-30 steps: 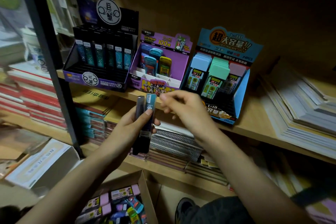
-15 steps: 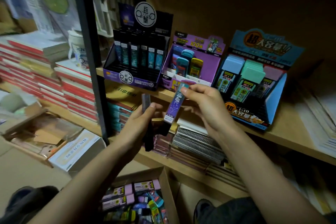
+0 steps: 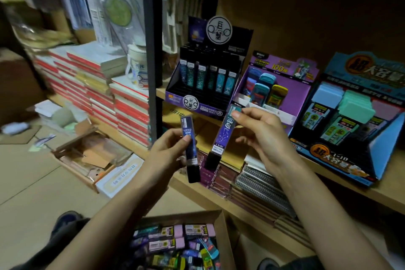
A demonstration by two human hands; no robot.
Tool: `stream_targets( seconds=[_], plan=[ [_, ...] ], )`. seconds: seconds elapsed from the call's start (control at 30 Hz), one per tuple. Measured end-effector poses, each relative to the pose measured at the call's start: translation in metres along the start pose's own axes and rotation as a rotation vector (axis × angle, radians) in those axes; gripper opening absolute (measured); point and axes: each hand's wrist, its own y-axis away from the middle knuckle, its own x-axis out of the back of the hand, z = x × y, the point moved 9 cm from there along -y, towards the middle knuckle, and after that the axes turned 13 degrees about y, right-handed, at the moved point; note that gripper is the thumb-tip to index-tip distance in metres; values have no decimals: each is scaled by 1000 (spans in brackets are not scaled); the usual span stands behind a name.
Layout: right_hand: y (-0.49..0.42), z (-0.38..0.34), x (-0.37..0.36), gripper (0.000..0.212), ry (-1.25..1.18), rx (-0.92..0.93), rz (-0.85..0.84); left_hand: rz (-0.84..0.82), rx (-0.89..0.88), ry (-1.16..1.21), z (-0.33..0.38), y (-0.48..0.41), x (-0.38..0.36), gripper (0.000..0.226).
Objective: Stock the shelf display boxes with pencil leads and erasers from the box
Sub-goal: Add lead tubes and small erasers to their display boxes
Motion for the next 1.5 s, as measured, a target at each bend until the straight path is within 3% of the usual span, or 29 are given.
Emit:
stream_targets(
  seconds=[0.17,0.47,0.6,0.7,0.8,0.9,0.97,1.03,1.13,1.27,1.4,1.5],
  plan=[
    [1,1,-42,2,12,15,-190,-93,-24,1,11,7,-1,32],
    [9,5,-61,9,-4,-38,-221,-186,-40,-165,9,6,8,44],
    [10,9,-64,26,89,-66,-403,-247,-23,-257,6,5,8,52],
    [18,9,-71,19,200,-12,-557,-277,-5,-291,5,8,5,50],
    [13,9,-64,14,182,22,-427,-223,-53,-341,10,7,11,47],
    [6,11,-41,9,-6,-34,-193,1,-229,-415,27,2,30,43],
    [5,8,-25,9,-82,-16,-42,156,-248,-301,30,3,46,38],
    [7,6,-20,12,-184,-12,49,130,-131,-107,17,2,44,46],
    [17,11,-36,15,-325,-69,55,-24,-27,37,3,5,17,57],
    [31,23,-61,19,-434,-129,20,24,-89,153,5,4,11,51],
    [39,24,-74,10,-230,-90,-34,62,-97,268,12,-2,18,38],
    [37,6,-65,18,-19,60,-16,14,-140,79,24,-4,20,37]
  ],
)
